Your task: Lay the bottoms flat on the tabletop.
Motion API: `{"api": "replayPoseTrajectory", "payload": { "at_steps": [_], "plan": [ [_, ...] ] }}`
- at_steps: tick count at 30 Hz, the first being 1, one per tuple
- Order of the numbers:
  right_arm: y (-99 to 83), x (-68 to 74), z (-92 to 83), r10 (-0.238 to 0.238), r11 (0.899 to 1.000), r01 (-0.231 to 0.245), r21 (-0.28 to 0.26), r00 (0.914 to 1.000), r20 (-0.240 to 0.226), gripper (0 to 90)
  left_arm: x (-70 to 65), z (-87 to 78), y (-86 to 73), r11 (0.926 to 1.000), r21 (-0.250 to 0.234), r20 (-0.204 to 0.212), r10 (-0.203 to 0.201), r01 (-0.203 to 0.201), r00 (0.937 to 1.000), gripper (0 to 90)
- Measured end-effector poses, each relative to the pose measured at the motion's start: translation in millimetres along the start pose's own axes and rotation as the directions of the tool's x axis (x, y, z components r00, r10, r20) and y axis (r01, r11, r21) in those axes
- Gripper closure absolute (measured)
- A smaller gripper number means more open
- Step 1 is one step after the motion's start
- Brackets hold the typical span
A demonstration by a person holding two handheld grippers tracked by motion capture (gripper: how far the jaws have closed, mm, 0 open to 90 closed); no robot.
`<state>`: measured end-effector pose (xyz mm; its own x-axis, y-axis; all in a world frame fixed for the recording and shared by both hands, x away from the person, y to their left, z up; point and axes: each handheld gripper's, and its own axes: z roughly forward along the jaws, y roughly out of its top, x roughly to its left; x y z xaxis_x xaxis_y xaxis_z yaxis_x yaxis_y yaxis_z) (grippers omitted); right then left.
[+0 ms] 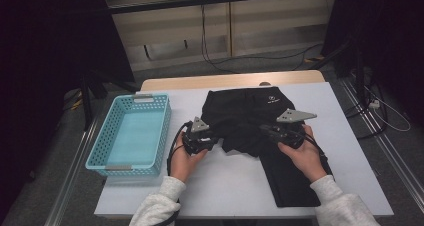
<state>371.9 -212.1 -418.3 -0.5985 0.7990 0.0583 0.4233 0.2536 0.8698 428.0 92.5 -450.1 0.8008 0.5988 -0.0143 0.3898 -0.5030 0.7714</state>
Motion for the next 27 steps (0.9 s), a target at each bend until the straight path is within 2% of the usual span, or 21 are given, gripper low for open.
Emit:
{"api": "replayPoseTrajectory", "payload": {
  "at_steps": [3,4,6,8,11,14,16,18,19,21,23,24,25,26,27],
  "plan": [
    [-1.0,1.2,-1.8,-0.008,1.0,0.008,0.004,0.9999,-0.009,89.1,0.8,0.3,2.4,1.0,0.0,0.009,-0.006,0.006,0.9999,82.6],
    [-0.9,1.7,-2.2,-0.01,1.0,0.01,0.003,0.9999,-0.009,89.0,0.6,0.3,3.4,0.9999,-0.013,0.016,-0.011,0.011,0.9998,84.2],
    [-0.8,2.7,-2.5,-0.012,1.0,0.012,0.003,0.9998,-0.014,89.1,0.4,0.8,4.0,0.9999,-0.005,0.026,-0.016,0.016,0.9995,87.4],
    [-0.4,3.6,-2.1,-0.016,1.0,0.016,0.002,0.9998,-0.015,89.0,0.5,0.9,3.4,0.9992,-0.009,0.029,-0.038,0.039,0.9988,89.0],
    [0.1,5.8,-2.3,-0.02,1.0,0.02,0.003,0.9992,-0.034,89.1,4.5,-4.6,4.4,0.9985,-0.008,0.014,-0.053,0.054,0.9985,89.3],
    [1.5,9.0,-4.3,-0.025,1.0,0.025,-0.004,0.9983,-0.052,89.0,13.6,-15.4,8.7,0.9968,-0.043,-0.023,-0.069,0.068,0.9974,89.4],
    [2.7,11.0,-5.3,-0.025,1.0,0.025,-0.01,0.9979,-0.059,89.1,18.9,-18.5,11.8,0.9941,-0.066,-0.034,-0.089,0.086,0.9955,89.4],
    [3.4,11.0,-5.5,-0.027,1.0,0.027,-0.012,0.9986,-0.045,89.1,23.7,-17.4,14.2,0.9942,-0.067,-0.043,-0.086,0.083,0.9953,89.5],
    [3.1,9.7,-5.0,-0.022,1.0,0.021,-0.012,0.999,-0.039,89.1,25.5,-14.7,14.6,0.9922,-0.077,-0.041,-0.102,0.098,0.994,89.5],
    [-0.5,6.2,0.9,0.022,1.0,-0.023,-0.01,0.9983,-0.054,89.0,28.5,-9.7,14.1,0.993,-0.07,-0.055,-0.098,0.094,0.9936,89.4],
    [-4.0,7.2,8.1,0.027,1.0,-0.026,0.014,0.9972,-0.07,89.0,29.1,-6.5,11.0,0.9935,-0.056,-0.063,-0.103,0.1,0.9927,89.2],
    [-5.4,9.6,12.8,0.006,0.999,-0.004,0.036,0.9978,-0.066,89.0,29.1,-6.3,9.9,0.9941,-0.05,-0.063,-0.1,0.097,0.993,88.8],
    [-5.8,11.5,15.1,-0.003,0.999,0.006,0.043,0.9977,-0.067,89.0,28.7,-6.6,8.6,0.9928,-0.057,-0.08,-0.11,0.106,0.9907,86.2],
    [-5.9,13.7,17.7,-0.011,0.999,0.014,0.048,0.9973,-0.073,89.0,28.9,-8.1,6.9,0.9915,-0.063,-0.11,-0.12,0.114,0.9866,78.9],
    [-5.6,16.3,19.8,-0.022,0.998,0.026,0.053,0.9974,-0.069,89.0,29.6,-9.9,6.1,0.9924,-0.054,-0.118,-0.116,0.111,0.9862,66.4]
  ]
}}
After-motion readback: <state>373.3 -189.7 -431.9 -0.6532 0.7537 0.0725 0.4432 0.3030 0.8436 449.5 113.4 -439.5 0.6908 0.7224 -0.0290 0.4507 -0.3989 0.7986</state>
